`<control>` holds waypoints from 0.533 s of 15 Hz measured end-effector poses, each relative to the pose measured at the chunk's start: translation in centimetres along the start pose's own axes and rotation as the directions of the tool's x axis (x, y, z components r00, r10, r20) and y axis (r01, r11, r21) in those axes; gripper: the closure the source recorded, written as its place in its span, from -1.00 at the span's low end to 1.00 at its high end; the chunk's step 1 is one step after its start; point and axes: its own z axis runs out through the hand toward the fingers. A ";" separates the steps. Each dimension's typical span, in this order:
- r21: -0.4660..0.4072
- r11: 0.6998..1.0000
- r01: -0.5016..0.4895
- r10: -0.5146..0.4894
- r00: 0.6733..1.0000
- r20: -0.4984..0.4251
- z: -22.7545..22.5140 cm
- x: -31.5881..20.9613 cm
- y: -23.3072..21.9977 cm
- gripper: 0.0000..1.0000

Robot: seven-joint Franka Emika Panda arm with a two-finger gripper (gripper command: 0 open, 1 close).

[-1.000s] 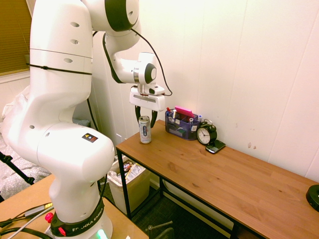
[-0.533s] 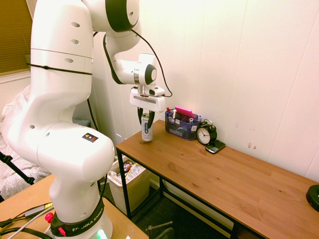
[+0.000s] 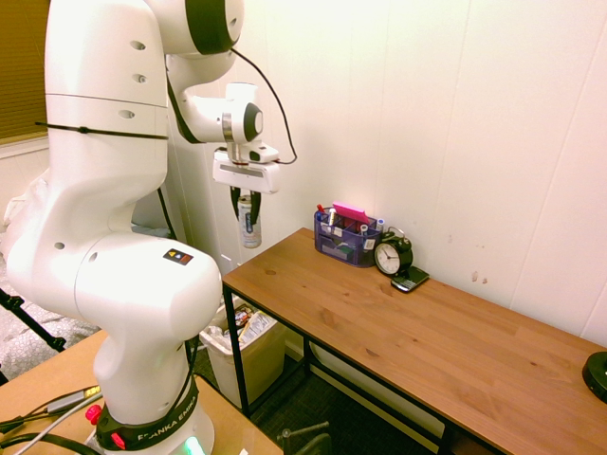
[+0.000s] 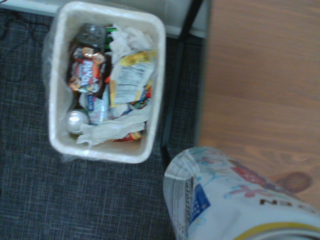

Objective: Throw the can in the trash bin

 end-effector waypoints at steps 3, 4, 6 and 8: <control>-0.044 0.998 0.034 -0.033 0.999 0.025 2.4 -4.4 -5.3 -1.00; -0.064 0.997 0.039 -0.036 0.998 0.042 4.1 -4.7 -6.8 -1.00; -0.072 0.997 0.029 -0.024 0.997 0.066 5.8 -4.1 -9.2 -1.00; -0.065 0.998 0.017 -0.013 0.997 0.072 5.3 -3.2 -10.1 -1.00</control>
